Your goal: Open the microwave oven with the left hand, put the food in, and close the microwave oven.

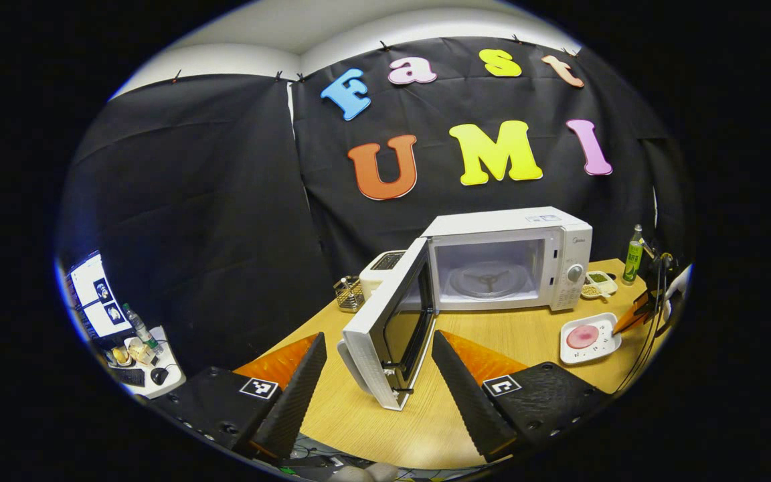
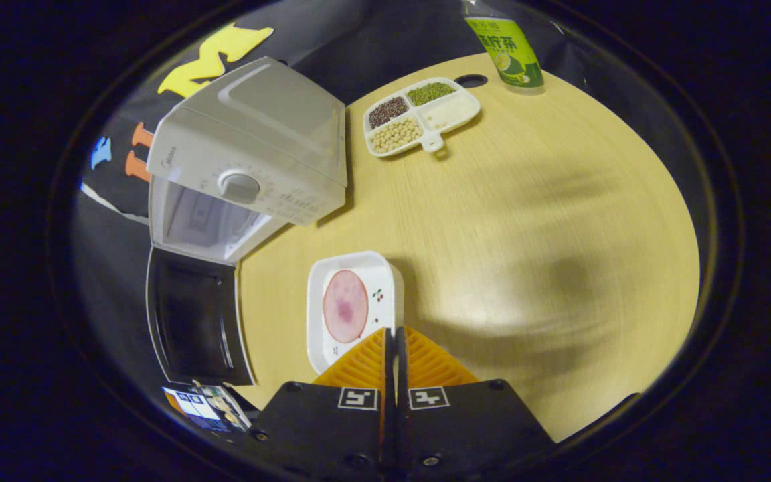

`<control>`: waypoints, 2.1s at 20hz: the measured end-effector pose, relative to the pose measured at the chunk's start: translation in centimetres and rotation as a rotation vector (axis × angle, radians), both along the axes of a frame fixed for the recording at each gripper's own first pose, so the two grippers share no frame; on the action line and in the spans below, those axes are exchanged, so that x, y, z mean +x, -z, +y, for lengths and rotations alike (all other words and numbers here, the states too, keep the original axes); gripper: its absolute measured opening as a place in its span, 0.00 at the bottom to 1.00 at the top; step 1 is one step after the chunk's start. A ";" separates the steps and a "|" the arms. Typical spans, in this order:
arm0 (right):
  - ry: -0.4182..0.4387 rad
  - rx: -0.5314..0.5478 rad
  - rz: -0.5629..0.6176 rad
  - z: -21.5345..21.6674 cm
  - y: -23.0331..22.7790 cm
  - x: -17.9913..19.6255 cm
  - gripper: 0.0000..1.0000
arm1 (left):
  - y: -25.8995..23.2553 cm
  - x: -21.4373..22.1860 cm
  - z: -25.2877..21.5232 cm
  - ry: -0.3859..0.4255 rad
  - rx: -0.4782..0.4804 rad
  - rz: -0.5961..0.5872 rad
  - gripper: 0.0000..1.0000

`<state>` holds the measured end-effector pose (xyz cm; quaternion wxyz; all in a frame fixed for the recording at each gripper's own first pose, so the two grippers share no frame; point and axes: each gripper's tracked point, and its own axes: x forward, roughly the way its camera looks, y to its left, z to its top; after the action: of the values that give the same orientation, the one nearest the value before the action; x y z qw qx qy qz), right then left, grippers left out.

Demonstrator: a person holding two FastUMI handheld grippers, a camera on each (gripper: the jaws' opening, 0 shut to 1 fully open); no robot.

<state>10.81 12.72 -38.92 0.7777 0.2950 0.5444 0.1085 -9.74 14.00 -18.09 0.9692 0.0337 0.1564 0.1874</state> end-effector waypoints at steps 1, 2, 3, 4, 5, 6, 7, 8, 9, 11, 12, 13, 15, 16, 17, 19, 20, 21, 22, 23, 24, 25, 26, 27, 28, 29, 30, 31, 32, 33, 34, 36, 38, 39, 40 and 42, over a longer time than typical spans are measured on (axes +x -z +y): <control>0.033 0.028 -0.017 0.5 -0.9 -0.1 0.04 | -0.2 0.1 -0.1 0.014 0.002 -0.001 0.95; 0.064 0.059 -0.039 1.3 -1.7 -0.1 0.04 | -0.5 0.3 -0.2 0.031 0.002 -0.005 0.95; 0.097 0.088 -0.066 2.0 -2.6 0.0 0.04 | -0.7 0.3 -0.4 0.044 0.002 -0.006 0.95; 0.128 0.119 -0.091 2.9 -3.6 0.0 0.04 | -0.9 0.3 -0.6 0.057 0.001 -0.008 0.95; 0.155 0.143 -0.114 3.8 -4.6 0.0 0.04 | -1.0 0.3 -0.6 0.070 -0.004 -0.009 0.95; 0.185 0.173 -0.139 4.8 -5.6 -0.1 0.04 | -1.2 0.2 -0.8 0.082 -0.005 -0.009 0.95; 0.215 0.205 -0.165 6.1 -6.5 0.1 0.04 | -1.2 0.2 -1.0 0.097 -0.006 -0.009 0.95; 0.257 0.236 -0.187 7.2 -7.4 0.3 0.04 | -1.1 0.3 -1.2 0.114 -0.005 -0.005 0.95; 0.297 0.260 -0.218 8.3 -8.5 0.5 0.04 | -0.9 0.2 -1.3 0.131 0.000 -0.001 0.95; 0.336 0.297 -0.276 11.0 -9.5 0.9 0.04 | -0.7 0.0 -1.3 0.154 0.009 0.010 0.95; 0.348 0.319 -0.296 12.7 -9.9 0.8 0.00 | -0.7 0.0 -1.4 0.165 0.004 0.007 0.95; 0.372 0.347 -0.312 14.2 -10.2 1.1 0.03 | -0.6 -0.3 -1.6 0.175 -0.006 0.009 0.95; 0.406 0.379 -0.342 16.9 -10.3 2.1 0.00 | -0.1 -1.1 -1.4 0.182 -0.024 0.017 0.95; 0.421 0.386 -0.364 18.2 -10.1 2.6 0.00 | 0.0 -1.4 -1.3 0.183 -0.031 0.019 0.95; 0.444 0.391 -0.375 19.6 -9.5 3.1 0.04 | 0.0 -1.7 -0.8 0.181 -0.027 0.021 0.95; 0.517 0.426 -0.389 20.8 -9.1 4.9 0.04 | 0.7 -2.3 0.2 0.167 -0.016 0.039 0.95; 0.550 0.441 -0.388 21.7 -8.8 5.7 0.03 | 0.9 -2.5 0.7 0.162 -0.017 0.039 0.95; 0.574 0.457 -0.385 22.7 -8.5 6.5 0.03 | 1.2 -2.6 1.1 0.154 -0.016 0.041 0.95; 0.601 0.470 -0.383 23.6 -8.2 7.4 0.04 | 1.7 -2.6 1.7 0.146 -0.017 0.050 0.95; 0.629 0.484 -0.370 24.5 -7.9 8.4 0.04 | 2.2 -2.6 2.2 0.138 -0.016 0.057 0.95; 0.656 0.499 -0.375 25.1 -7.9 9.5 0.04 | 2.8 -2.7 2.5 0.133 -0.019 0.063 0.95; 0.671 0.501 -0.383 25.5 -7.8 10.8 0.00 | 3.3 -2.6 2.7 0.131 -0.024 0.073 0.95; 0.684 0.486 -0.402 25.8 -7.8 11.8 0.04 | 3.7 -2.4 3.2 0.121 -0.023 0.081 0.95; 0.700 0.479 -0.419 26.1 -7.9 13.1 0.00 | 3.8 -2.4 3.7 0.115 -0.024 0.077 0.95; 0.712 0.479 -0.430 26.4 -8.1 14.1 0.04 | 3.9 -2.2 4.0 0.108 -0.031 0.074 0.95; 0.732 0.478 -0.436 26.6 -7.8 15.1 0.04 | 4.3 -2.0 4.3 0.102 -0.041 0.077 0.95; 0.750 0.476 -0.437 26.6 -7.4 16.3 0.04 | 4.6 -1.8 4.5 0.096 -0.047 0.079 0.95; 0.761 0.478 -0.421 26.7 -6.9 17.3 0.04 | 4.6 -1.6 4.7 0.094 -0.048 0.075 0.95; 0.777 0.476 -0.412 26.9 -6.2 18.1 0.04 | 4.6 -1.4 4.8 0.092 -0.046 0.074 0.95; 0.782 0.473 -0.404 26.9 -5.6 18.7 0.04 | 4.9 -1.2 4.7 0.093 -0.042 0.075 0.95; 0.799 0.467 -0.392 26.8 -5.0 19.1 0.04 | 5.0 -0.9 4.5 0.104 -0.038 0.071 0.95; 0.822 0.450 -0.392 26.7 -4.4 20.0 0.04 | 5.2 -0.5 3.9 0.120 -0.025 0.078 0.95; 0.817 0.459 -0.394 27.1 -4.7 20.4 0.04 | 5.1 -0.3 3.6 0.131 -0.026 0.075 0.95; 0.811 0.461 -0.393 27.4 -4.7 20.8 0.00 | 5.1 -0.4 3.6 0.128 -0.026 0.072 0.95; 0.815 0.462 -0.388 27.3 -4.7 21.1 0.04 | 5.3 -0.4 3.7 0.126 -0.028 0.071 0.95; 0.838 0.469 -0.402 26.8 -4.8 21.4 0.06 | 5.2 -0.4 3.5 0.126 -0.036 0.072 0.95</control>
<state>32.24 39.48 -34.09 0.7566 0.6274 0.1803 -0.0382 -10.16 17.53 -23.33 0.9733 0.0329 0.1920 0.1217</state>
